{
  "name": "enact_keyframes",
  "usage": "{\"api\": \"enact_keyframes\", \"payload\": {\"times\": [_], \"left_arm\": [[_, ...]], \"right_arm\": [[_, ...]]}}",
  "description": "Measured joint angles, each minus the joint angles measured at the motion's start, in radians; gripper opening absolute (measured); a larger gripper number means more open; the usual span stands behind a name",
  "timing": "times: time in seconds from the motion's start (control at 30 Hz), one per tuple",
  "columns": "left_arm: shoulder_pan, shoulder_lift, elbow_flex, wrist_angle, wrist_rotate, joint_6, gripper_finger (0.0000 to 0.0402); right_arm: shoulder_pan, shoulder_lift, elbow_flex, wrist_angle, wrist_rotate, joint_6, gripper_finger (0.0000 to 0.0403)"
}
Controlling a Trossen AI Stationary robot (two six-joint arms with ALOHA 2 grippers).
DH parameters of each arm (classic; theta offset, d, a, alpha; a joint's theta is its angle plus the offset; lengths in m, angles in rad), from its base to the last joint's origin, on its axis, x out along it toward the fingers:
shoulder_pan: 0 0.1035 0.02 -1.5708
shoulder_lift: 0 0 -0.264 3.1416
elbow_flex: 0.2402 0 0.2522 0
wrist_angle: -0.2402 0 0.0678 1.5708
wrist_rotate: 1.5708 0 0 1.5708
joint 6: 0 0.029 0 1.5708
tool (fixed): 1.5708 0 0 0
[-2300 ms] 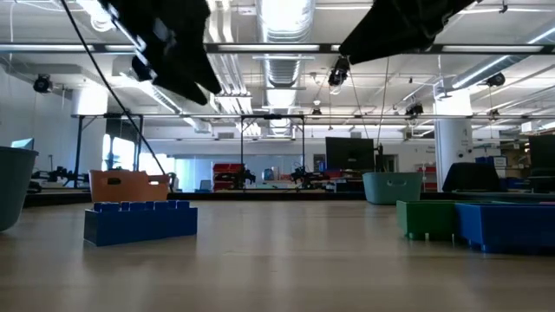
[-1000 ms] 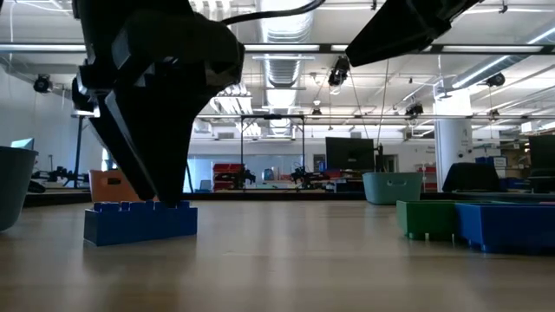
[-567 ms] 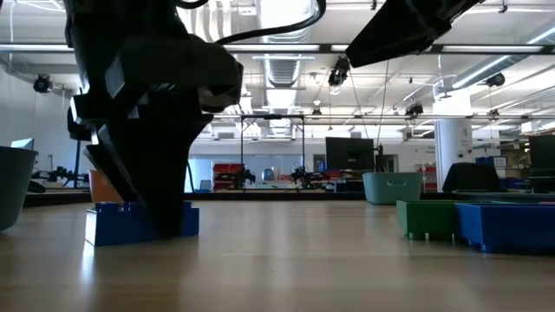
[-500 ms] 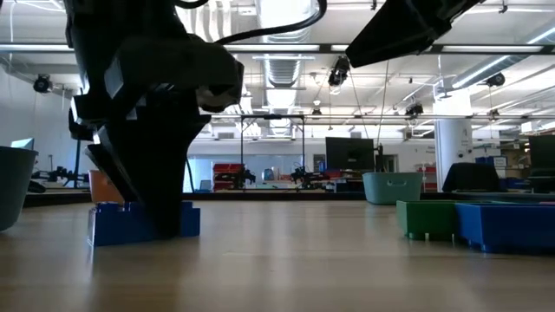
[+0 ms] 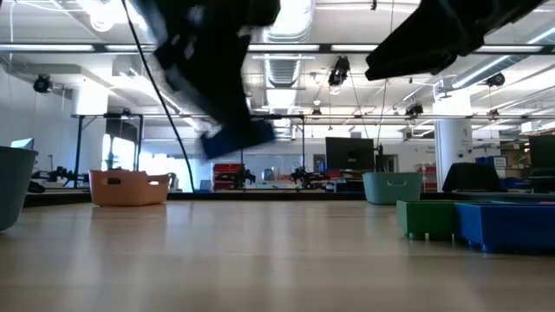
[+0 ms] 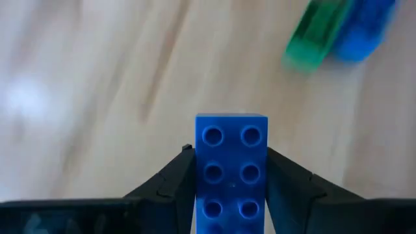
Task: Sort & place blocks by color
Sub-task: Put the blue game piece into the green bin
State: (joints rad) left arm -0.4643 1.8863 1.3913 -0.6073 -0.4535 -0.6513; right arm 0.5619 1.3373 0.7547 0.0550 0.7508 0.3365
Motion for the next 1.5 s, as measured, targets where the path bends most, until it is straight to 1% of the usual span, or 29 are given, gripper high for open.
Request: {"api": "enact_keyframes", "payload": {"times": [0.1, 0.17, 0.23, 0.3, 0.4, 0.53, 0.63, 0.73, 0.87, 1.03, 1.17, 1.5], "left_arm": [[0.005, -0.049, -0.024, 0.207, -0.025, 0.213, 0.0125], [0.005, -0.079, -0.056, 0.347, -0.02, 0.357, 0.0125], [0.005, -0.106, -0.101, 0.511, 0.006, 0.481, 0.0125], [0.005, -0.138, -0.152, 0.633, 0.034, 0.555, 0.0125], [0.006, -0.183, -0.242, 0.824, 0.046, 0.629, 0.0125], [0.01, -0.233, -0.362, 1.086, 0.047, 0.683, 0.0125], [0.02, -0.242, -0.426, 1.274, 0.051, 0.691, 0.0125], [0.036, -0.233, -0.469, 1.398, 0.056, 0.698, 0.0125], [0.05, -0.223, -0.477, 1.438, 0.058, 0.7, 0.0125], [0.055, -0.221, -0.474, 1.469, 0.063, 0.719, 0.0125], [0.068, -0.221, -0.474, 1.518, 0.106, 0.72, 0.0125], [0.098, -0.22, -0.473, 1.518, 0.123, 0.717, 0.0125]], "right_arm": [[0.008, 0.0, -0.032, 0.089, -0.013, -0.015, 0.0258], [0.008, 0.0, -0.056, 0.177, -0.067, -0.051, 0.0258], [0.01, 0.0, -0.078, 0.268, -0.131, -0.104, 0.0258], [0.01, 0.0, -0.092, 0.354, -0.184, -0.157, 0.0258], [0.01, 0.0, -0.105, 0.431, -0.228, -0.227, 0.0258], [0.008, 0.0, -0.106, 0.486, -0.23, -0.283, 0.0258], [0.007, 0.0, -0.106, 0.549, -0.227, -0.338, 0.0258], [0.007, 0.001, -0.106, 0.623, -0.226, -0.39, 0.0258], [-0.005, 0.008, -0.106, 0.711, -0.227, -0.427, 0.0258], [-0.026, 0.021, -0.106, 0.715, -0.227, -0.413, 0.0258], [-0.04, 0.034, -0.106, 0.724, -0.228, -0.409, 0.0258], [-0.051, 0.039, -0.106, 0.811, -0.235, -0.46, 0.0258]]}}
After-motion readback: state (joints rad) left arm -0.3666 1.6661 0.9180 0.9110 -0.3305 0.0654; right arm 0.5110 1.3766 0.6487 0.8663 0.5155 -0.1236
